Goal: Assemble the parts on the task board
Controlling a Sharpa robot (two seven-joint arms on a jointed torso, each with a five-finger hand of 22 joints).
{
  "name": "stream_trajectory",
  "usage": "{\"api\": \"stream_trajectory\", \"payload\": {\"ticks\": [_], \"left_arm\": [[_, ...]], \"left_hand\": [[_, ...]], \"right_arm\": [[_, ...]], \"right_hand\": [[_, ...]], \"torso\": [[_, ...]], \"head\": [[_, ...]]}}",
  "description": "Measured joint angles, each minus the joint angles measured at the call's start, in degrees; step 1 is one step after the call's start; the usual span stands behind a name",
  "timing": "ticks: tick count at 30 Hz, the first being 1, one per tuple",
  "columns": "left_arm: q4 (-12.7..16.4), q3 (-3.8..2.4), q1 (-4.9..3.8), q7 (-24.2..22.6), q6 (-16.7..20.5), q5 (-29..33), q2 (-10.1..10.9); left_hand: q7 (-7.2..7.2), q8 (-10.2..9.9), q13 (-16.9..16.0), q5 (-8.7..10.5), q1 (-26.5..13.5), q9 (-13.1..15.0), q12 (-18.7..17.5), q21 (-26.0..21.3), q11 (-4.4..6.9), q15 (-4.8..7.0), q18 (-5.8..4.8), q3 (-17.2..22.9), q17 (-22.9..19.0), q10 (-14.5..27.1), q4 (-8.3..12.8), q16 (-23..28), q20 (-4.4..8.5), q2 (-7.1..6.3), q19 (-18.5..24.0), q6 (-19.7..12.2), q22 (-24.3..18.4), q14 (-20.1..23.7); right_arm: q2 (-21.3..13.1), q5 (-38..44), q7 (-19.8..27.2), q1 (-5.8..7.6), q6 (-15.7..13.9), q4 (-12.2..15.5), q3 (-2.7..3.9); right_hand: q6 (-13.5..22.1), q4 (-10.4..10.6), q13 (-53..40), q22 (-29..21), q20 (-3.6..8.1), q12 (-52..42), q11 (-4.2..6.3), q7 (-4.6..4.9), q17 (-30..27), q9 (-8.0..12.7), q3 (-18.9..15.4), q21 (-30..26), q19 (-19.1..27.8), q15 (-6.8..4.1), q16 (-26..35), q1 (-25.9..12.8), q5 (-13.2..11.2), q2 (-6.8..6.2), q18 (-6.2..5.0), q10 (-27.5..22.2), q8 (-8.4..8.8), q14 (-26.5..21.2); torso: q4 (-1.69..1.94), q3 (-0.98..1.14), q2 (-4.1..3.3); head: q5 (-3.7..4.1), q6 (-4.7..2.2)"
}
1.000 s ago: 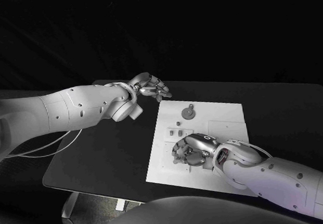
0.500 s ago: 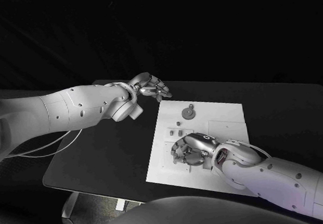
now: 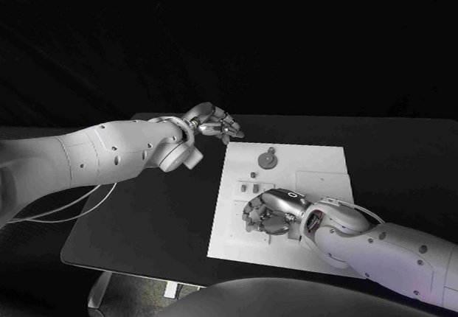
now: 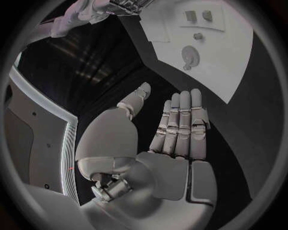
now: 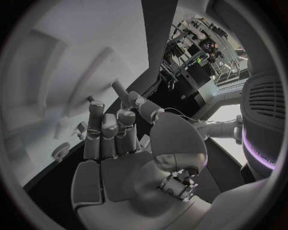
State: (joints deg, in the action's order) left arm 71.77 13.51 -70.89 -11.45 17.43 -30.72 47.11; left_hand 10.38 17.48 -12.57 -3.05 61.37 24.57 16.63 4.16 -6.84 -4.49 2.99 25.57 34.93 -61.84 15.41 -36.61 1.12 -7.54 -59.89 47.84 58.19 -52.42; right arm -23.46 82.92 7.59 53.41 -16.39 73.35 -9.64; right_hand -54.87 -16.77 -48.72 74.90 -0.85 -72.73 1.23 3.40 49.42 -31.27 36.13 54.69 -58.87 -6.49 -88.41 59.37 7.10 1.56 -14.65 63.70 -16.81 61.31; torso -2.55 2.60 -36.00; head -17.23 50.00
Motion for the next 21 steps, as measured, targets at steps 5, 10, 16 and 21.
{"api": "stream_trajectory", "payload": {"ticks": [5, 10, 16, 21], "left_arm": [[0.0, 0.0, 0.0, 0.0, 0.0, 0.0, 0.0], [0.0, 0.0, 0.0, 0.0, 0.0, 0.0, 0.0], [0.0, 0.0, 0.0, 0.0, 0.0, 0.0, 0.0], [0.0, 0.0, 0.0, 0.0, 0.0, 0.0, -0.01]], "left_hand": [[0.0, 0.0, 0.0, 0.0, 0.0, 0.0, 0.0, 0.0, 0.0, 0.0, 0.0, 0.0, 0.03, 0.0, 0.0, 0.0, 0.0, 0.0, 0.0, 0.0, 0.0, 0.0], [0.0, 0.0, -0.01, 0.0, 0.0, 0.0, -0.24, 0.0, 0.0, 0.0, 0.0, 0.0, 0.08, 0.0, 0.0, 0.0, 0.0, 0.0, 0.0, 0.0, 0.0, 0.0], [0.0, 0.0, -0.05, 0.0, 0.0, 0.0, -0.24, 0.0, 0.0, 0.0, 0.0, 0.0, 0.08, 0.0, 0.0, 0.0, 0.0, 0.0, 0.0, 0.0, 0.0, 0.0], [0.0, 0.0, -0.04, 0.0, 0.0, 0.0, -0.24, 0.0, 0.0, -0.15, 0.0, 0.0, 0.14, 0.0, 0.0, 0.0, 0.0, 0.0, 0.0, 0.0, 0.0, -0.15]], "right_arm": [[0.03, 0.0, -0.02, -0.04, 0.21, -0.08, 0.0], [0.15, 0.0, -0.03, -0.08, 0.37, -0.08, -0.01], [0.27, 0.0, -0.03, -0.16, 0.49, -0.33, -0.02], [0.41, 0.0, -0.03, -0.25, 0.55, -0.5, -0.03]], "right_hand": [[-0.01, 0.0, 0.0, 0.0, 0.0, 0.0, 0.0, -0.01, 0.0, 0.0, 0.0, 0.0, 0.0, 0.01, 0.0, 0.0, 0.0, 0.0, 0.0, 0.0, 0.0, 0.0], [-0.01, 0.0, 0.0, 0.0, 0.0, 0.0, 0.0, -0.01, 0.0, 0.0, 0.0, 0.0, 0.0, 0.03, 0.0, 0.08, 0.0, -0.08, 0.0, 0.0, 0.0, 0.0], [-0.01, 0.01, 0.01, 0.0, 0.0, 0.0, 0.0, -0.01, 0.0, 0.0, 0.01, 0.0, 0.0, 0.1, 0.0, 0.08, -0.01, -0.08, 0.0, 0.0, 0.0, 0.07], [-0.01, 0.09, 0.01, 0.0, 0.0, 0.0, 0.0, -0.01, 0.0, 0.0, 0.09, 0.0, 0.0, 0.11, 0.0, 0.07, -0.01, -0.09, 0.0, 0.0, 0.0, 0.07]], "torso": [[0.01, 0.01, 0.0], [0.0, 0.02, 0.0], [0.01, 0.02, 0.01], [0.02, 0.01, 0.0]], "head": [[-0.08, 0.0], [-0.07, 0.0], [-0.06, 0.0], [-0.08, 0.0]]}}
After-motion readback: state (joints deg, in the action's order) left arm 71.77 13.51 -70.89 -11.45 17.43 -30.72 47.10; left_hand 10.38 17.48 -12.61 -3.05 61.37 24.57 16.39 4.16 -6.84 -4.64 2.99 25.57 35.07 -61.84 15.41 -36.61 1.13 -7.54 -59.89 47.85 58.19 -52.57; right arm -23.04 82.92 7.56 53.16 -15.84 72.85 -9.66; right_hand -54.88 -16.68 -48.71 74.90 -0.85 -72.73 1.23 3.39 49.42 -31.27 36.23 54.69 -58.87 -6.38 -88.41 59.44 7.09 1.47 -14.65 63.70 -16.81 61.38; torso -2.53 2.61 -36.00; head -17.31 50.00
